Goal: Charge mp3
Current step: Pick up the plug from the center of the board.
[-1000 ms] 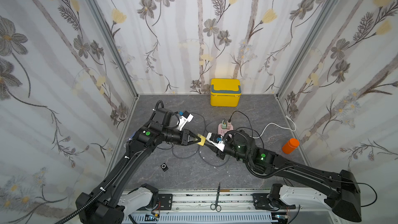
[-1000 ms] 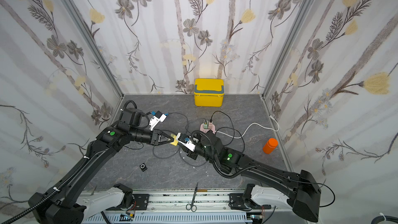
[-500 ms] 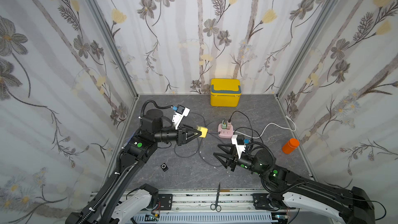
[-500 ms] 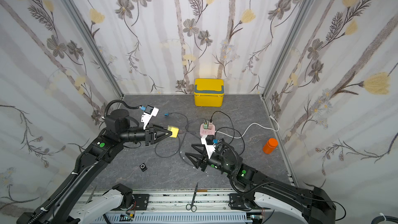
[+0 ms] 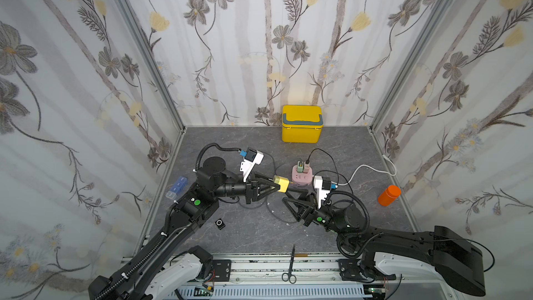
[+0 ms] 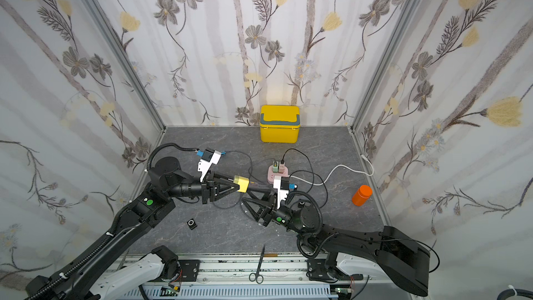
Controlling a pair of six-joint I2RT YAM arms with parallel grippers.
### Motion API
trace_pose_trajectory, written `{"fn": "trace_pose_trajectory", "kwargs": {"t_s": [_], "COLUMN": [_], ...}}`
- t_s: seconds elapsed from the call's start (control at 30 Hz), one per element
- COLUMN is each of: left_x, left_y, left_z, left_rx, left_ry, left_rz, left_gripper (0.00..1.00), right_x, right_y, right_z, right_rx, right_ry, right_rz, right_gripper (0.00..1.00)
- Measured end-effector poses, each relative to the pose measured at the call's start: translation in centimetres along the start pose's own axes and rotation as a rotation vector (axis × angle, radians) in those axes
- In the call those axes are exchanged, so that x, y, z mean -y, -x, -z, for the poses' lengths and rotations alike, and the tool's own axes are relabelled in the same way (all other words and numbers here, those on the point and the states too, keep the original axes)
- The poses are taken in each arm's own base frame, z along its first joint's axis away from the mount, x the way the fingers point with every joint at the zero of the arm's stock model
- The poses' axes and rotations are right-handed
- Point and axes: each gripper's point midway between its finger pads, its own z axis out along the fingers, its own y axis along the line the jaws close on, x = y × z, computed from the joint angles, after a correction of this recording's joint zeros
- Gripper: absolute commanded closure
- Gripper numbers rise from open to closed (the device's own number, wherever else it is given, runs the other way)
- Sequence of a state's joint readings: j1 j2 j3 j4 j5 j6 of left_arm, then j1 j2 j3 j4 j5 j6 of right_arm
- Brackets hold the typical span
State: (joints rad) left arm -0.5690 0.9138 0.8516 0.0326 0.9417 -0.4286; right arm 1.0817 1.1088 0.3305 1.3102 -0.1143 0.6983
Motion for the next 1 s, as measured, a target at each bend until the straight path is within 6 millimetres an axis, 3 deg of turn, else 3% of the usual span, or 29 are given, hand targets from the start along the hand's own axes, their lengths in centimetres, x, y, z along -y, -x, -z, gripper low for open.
{"fn": "trace_pose_trajectory", "kwargs": {"t_s": [0.23, 0.4, 0.5, 0.63, 0.77, 0.87, 0.93, 1.0], "left_x": [0.2, 0.6, 0.6, 0.5, 0.6, 0.7, 0.4, 0.2], "left_y": [0.1, 0.1, 0.0, -0.1, 0.2, 0.4, 0.4, 0.3], "left_z": [-0.1, -0.2, -0.3, -0.3, -0.4, -0.4, -0.5, -0.5], "left_rx": [0.028, 0.028, 0.028, 0.029, 0.038, 0.045, 0.045, 0.046], "left_ry": [-0.019, -0.033, -0.036, -0.034, -0.042, -0.046, -0.032, -0.02], "left_rz": [-0.001, -0.008, -0.011, -0.007, -0.021, -0.033, -0.023, -0.015], "left_gripper": [0.88, 0.88, 0.88, 0.88, 0.87, 0.86, 0.77, 0.59], "right_x": [0.2, 0.9, 1.1, 1.0, 0.3, 0.4, 0.8, 1.0], "right_y": [2.3, 1.8, 1.6, 1.5, 2.0, 2.0, 1.8, 1.7], "right_z": [-0.4, -1.4, -1.6, -1.9, -2.6, -2.7, -2.7, -2.7], "right_rx": [0.093, 0.075, 0.076, 0.074, 0.082, 0.087, 0.077, 0.069], "right_ry": [-0.001, -0.002, 0.025, 0.061, 0.117, 0.13, 0.123, 0.122], "right_rz": [0.021, 0.003, -0.016, -0.045, -0.06, -0.086, -0.104, -0.116], "right_gripper": [0.47, 0.49, 0.56, 0.55, 0.79, 0.9, 1.0, 1.0]}}
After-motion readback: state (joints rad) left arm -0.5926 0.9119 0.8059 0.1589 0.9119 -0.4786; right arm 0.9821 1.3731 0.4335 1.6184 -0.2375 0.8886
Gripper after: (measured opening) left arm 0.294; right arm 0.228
